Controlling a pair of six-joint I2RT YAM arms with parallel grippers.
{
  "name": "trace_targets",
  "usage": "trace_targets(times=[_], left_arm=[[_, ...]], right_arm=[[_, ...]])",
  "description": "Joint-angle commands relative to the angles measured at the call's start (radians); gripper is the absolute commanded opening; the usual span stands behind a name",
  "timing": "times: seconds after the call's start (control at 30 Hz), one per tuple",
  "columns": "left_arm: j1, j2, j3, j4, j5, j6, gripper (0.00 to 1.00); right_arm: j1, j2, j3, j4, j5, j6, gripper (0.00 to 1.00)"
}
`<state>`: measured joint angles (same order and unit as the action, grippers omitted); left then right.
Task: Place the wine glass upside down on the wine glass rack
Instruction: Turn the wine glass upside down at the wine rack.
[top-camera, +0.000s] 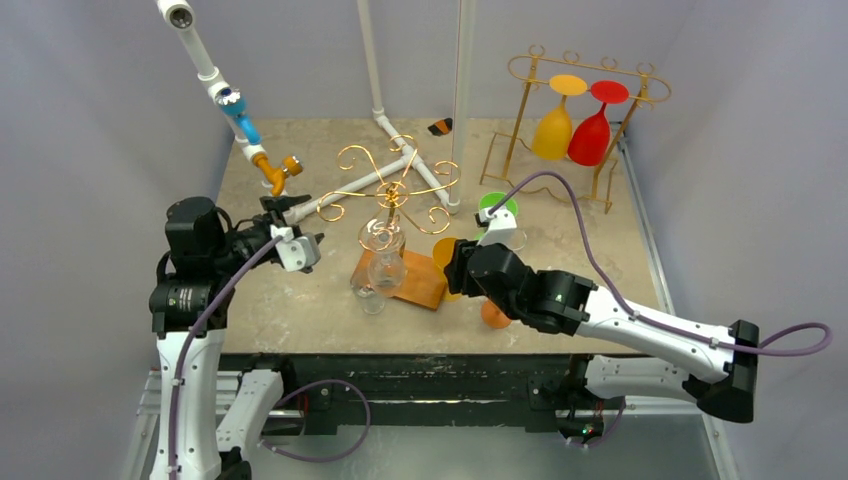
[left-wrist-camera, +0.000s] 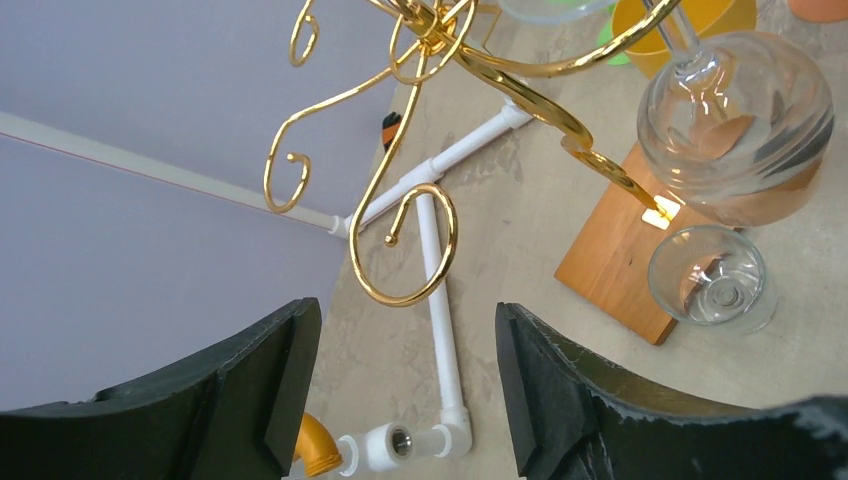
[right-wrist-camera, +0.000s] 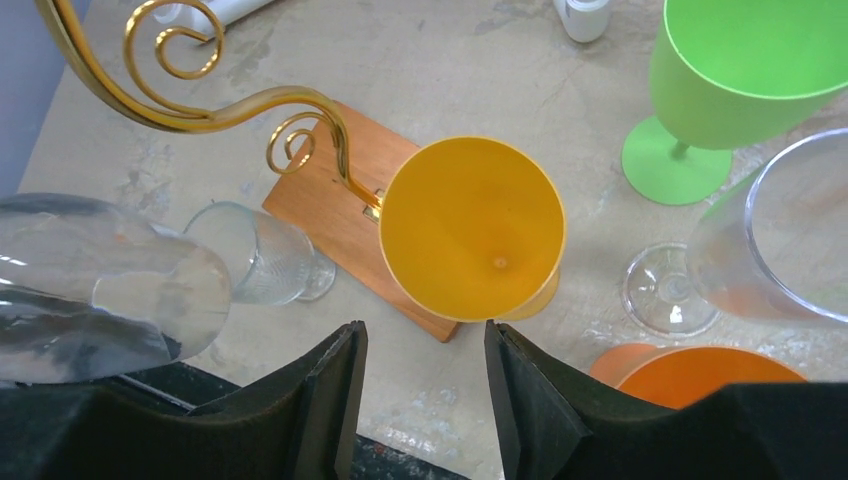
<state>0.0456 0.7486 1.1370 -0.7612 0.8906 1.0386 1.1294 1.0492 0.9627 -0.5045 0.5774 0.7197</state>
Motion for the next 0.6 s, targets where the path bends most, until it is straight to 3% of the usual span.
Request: trace_targets(times=[0.0,0.23,0.57], left_arm=[[0.005,0.007,-0.026,0.021,0.064,0.157,0.67],[0.004,0.011,-0.081,0.058,0.080,0.204,0.63],[0.004,0.020,-0.094,0.097,0.100,0.214,0.55]], right_arm=[[-0.007,0.017,0.051,-0.071,0.045,0.107,0.53],[-0.048,-0.004,0.007,-0.068,0.044,0.163,0.45],[-0.107,0.038,0.008,-0.049,0.007,0.201,0.44]])
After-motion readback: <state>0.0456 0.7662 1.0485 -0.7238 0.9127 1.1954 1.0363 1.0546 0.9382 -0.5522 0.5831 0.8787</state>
